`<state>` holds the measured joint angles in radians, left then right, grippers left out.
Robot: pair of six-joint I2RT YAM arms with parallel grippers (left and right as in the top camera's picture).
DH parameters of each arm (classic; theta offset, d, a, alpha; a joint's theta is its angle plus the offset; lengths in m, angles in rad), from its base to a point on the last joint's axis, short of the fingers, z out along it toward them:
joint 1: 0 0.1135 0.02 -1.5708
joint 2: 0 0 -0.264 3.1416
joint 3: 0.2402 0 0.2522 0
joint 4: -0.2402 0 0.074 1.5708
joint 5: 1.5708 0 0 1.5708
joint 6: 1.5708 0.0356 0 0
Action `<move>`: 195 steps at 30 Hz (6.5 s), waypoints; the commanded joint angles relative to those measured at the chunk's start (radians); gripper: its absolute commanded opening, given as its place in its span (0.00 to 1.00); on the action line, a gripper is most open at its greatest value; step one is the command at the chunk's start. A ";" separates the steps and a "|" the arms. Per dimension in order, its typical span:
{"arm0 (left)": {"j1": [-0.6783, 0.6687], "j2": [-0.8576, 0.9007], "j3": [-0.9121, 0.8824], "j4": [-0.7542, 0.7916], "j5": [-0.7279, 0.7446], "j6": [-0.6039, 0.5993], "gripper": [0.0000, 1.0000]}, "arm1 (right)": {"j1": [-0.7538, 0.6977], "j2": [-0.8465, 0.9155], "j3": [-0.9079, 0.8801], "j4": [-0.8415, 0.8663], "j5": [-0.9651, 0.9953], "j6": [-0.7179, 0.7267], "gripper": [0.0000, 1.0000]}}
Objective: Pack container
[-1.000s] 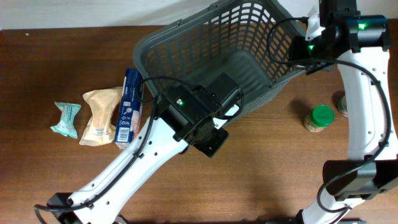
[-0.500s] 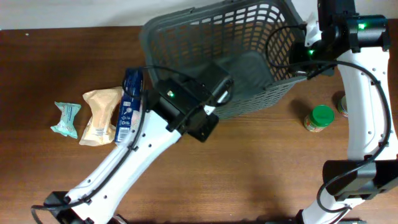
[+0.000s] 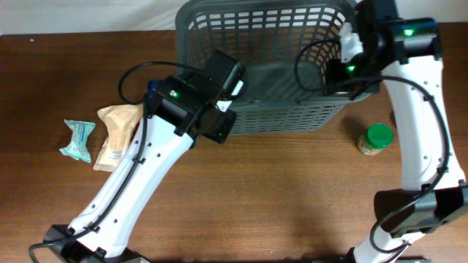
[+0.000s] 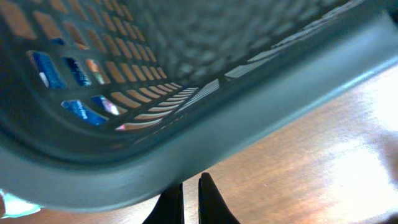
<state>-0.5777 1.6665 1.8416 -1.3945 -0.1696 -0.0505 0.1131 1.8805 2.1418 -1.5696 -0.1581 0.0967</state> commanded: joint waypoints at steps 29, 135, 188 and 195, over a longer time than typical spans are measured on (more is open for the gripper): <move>0.420 -0.245 -0.006 -0.019 -0.160 0.040 0.48 | -0.350 0.024 0.237 0.067 0.070 0.070 0.04; 0.616 0.589 1.294 -0.120 0.233 0.299 0.02 | -0.468 -0.298 0.239 0.028 0.051 0.012 0.99; 0.164 0.294 0.639 0.300 0.009 0.687 1.00 | -0.468 -0.298 0.239 0.028 0.051 0.012 0.99; 0.400 0.134 0.612 0.109 -0.134 0.463 0.98 | -0.468 -0.298 0.239 0.028 0.051 0.012 0.99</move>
<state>-0.2893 1.8065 2.4882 -1.2282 -0.2417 0.5686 -0.3584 1.5814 2.3787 -1.5425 -0.1196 0.1158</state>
